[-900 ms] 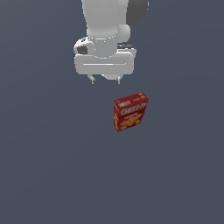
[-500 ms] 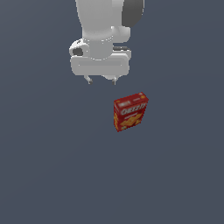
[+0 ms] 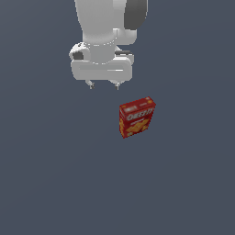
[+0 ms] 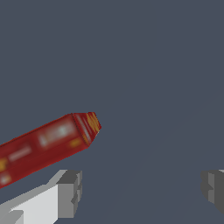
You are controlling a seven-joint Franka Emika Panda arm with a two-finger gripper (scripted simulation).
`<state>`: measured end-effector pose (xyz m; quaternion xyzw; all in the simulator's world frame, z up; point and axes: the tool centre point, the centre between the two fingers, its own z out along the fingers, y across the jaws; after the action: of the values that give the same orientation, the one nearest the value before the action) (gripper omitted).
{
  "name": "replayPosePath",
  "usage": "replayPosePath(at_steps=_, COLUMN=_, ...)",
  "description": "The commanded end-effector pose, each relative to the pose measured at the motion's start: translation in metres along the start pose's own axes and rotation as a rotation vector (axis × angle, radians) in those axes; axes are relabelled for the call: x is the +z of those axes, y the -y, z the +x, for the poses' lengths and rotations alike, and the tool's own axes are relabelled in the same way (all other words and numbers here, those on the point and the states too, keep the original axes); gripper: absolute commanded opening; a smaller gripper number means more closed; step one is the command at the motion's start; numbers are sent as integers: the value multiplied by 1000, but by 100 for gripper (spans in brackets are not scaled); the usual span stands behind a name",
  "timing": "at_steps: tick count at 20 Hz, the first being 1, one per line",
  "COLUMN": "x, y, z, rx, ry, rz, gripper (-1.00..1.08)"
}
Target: Pick up the object and move it to a goal position.
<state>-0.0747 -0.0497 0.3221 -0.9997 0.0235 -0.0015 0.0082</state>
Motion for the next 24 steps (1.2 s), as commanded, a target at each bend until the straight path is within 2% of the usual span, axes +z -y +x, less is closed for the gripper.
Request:
replayPosePath(at_steps=1, x=1, y=1, z=0, rx=9, ry=0, rz=0, gripper=100)
replayPosePath(at_steps=12, x=9, y=16, z=1, rx=124, ry=1, rz=-4, gripper=100)
replayPosePath(at_steps=24, x=26, y=45, z=1, rx=354, ry=0, rz=-9, gripper=100)
